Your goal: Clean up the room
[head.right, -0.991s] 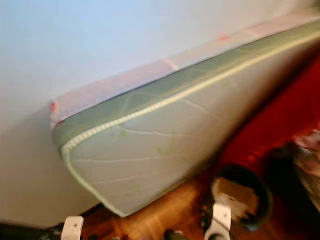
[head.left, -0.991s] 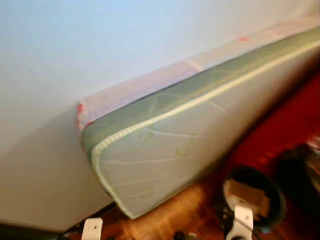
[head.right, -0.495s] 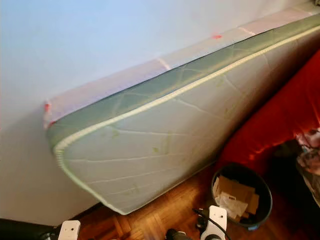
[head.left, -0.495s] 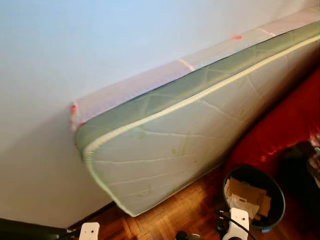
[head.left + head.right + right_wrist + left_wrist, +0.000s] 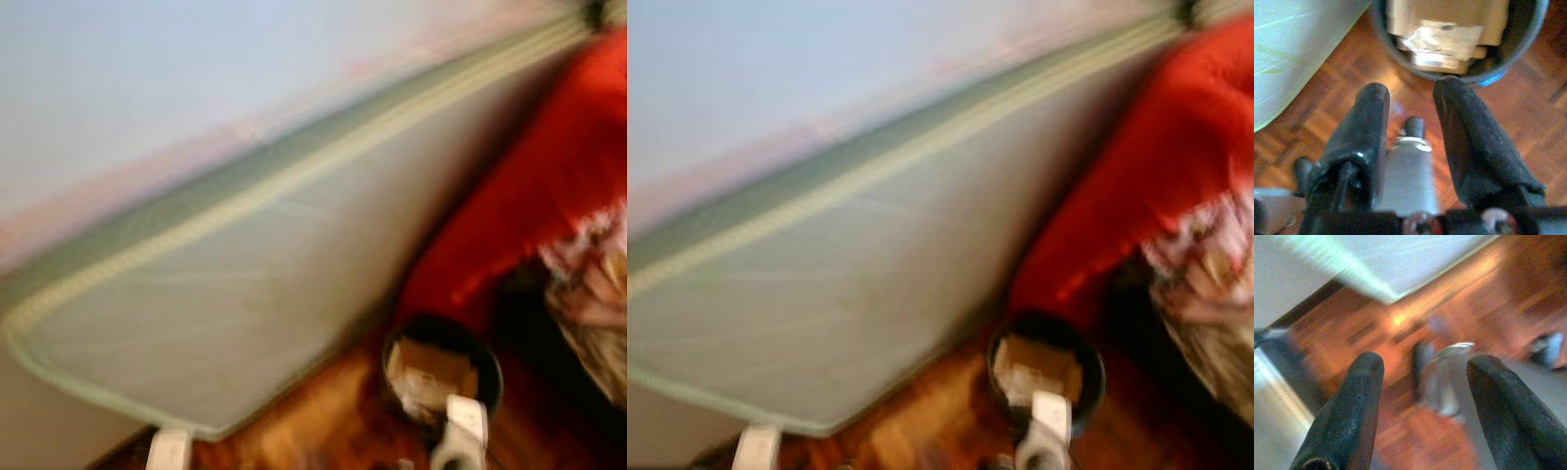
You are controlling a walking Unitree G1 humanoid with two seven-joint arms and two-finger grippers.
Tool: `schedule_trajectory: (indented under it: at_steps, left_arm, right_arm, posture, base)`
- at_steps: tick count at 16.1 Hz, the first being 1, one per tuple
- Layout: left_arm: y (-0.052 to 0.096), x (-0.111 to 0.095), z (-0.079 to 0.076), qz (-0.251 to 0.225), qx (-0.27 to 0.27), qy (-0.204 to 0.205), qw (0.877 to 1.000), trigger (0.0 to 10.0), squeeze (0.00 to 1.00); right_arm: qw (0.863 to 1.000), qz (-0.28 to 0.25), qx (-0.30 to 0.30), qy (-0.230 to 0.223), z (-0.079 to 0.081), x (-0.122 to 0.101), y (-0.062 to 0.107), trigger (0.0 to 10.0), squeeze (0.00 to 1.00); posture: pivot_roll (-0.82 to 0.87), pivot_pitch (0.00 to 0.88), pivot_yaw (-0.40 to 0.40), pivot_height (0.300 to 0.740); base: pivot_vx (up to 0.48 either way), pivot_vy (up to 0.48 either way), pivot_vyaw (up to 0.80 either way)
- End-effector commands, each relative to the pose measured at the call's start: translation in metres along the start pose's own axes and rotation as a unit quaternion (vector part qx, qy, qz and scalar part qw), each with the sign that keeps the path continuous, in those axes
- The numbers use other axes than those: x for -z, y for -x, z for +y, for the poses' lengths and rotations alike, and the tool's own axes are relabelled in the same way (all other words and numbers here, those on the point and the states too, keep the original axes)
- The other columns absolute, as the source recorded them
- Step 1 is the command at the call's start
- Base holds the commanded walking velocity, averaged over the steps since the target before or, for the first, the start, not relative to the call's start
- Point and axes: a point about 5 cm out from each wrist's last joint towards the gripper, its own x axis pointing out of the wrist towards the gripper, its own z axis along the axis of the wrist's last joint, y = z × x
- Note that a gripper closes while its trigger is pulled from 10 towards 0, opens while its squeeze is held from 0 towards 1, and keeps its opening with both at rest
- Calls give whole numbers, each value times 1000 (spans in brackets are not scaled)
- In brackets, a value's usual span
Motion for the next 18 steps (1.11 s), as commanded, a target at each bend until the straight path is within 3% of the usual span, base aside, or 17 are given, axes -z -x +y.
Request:
schedule_trajectory:
  at_steps: [1,9,12,18]
  left_arm:
    - [-17,-56,-6,6,-5,-68,998,10000,0]
    - [-17,-56,-7,5,-4,-69,998,10000,0]
    - [-17,-57,-6,4,-4,-68,998,10000,0]
    - [-18,-57,-7,5,-3,-65,998,10000,0]
  right_arm:
    - [1000,15,-24,8,3,-39,-16,10000,0]
    - [1000,18,-21,13,2,-39,-16,10000,0]
    - [1000,16,-21,14,2,-40,-16,10000,0]
    - [1000,10,-22,13,2,-42,-16,10000,0]
  posture:
    - [67,0,-2,740]
    - [65,0,-4,740]
    - [65,0,-6,740]
    - [63,0,-9,740]
  base:
    - [0,-409,0]
    - [0,-409,0]
    - [0,-406,-640]
    - [0,-409,0]
